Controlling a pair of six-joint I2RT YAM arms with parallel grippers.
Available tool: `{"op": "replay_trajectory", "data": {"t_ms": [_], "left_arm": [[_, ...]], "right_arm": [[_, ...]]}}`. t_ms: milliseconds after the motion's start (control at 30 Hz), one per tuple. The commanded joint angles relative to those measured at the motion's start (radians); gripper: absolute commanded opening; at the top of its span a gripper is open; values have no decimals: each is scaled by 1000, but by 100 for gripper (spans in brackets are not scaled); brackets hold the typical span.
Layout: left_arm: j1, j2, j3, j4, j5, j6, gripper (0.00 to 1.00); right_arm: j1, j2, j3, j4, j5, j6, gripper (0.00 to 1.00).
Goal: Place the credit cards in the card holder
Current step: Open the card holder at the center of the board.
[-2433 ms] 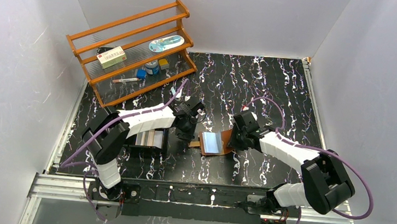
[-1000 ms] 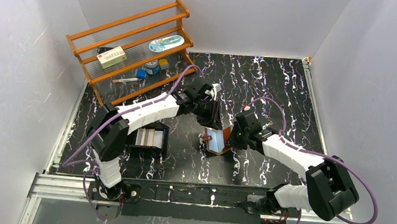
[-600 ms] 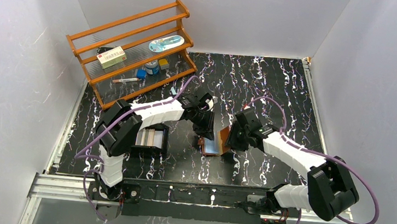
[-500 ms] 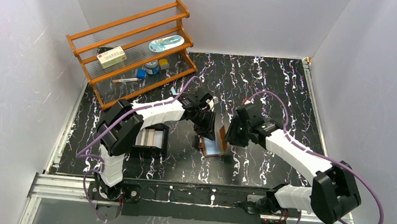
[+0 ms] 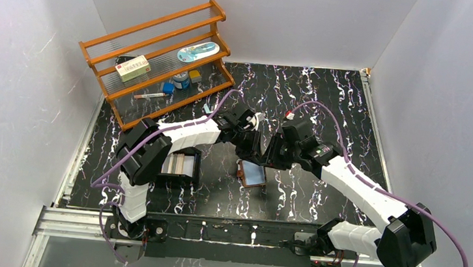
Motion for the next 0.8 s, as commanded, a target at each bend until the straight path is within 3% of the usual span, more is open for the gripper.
{"op": "replay_trajectory", "data": {"t_ms": [0, 433, 633, 767], "left_arm": [[3, 6, 45, 11, 35, -12, 13], [3, 28, 45, 9, 48, -23, 14], [3, 9, 26, -93, -63, -4, 15], [3, -28, -36, -137, -123, 3, 15]], "right_arm": [[24, -11, -19, 68, -18, 7, 34], [53, 70, -47, 66, 111, -3, 33], [54, 77, -76, 17, 271, -36, 31], [52, 79, -107, 29, 298, -52, 31]]}}
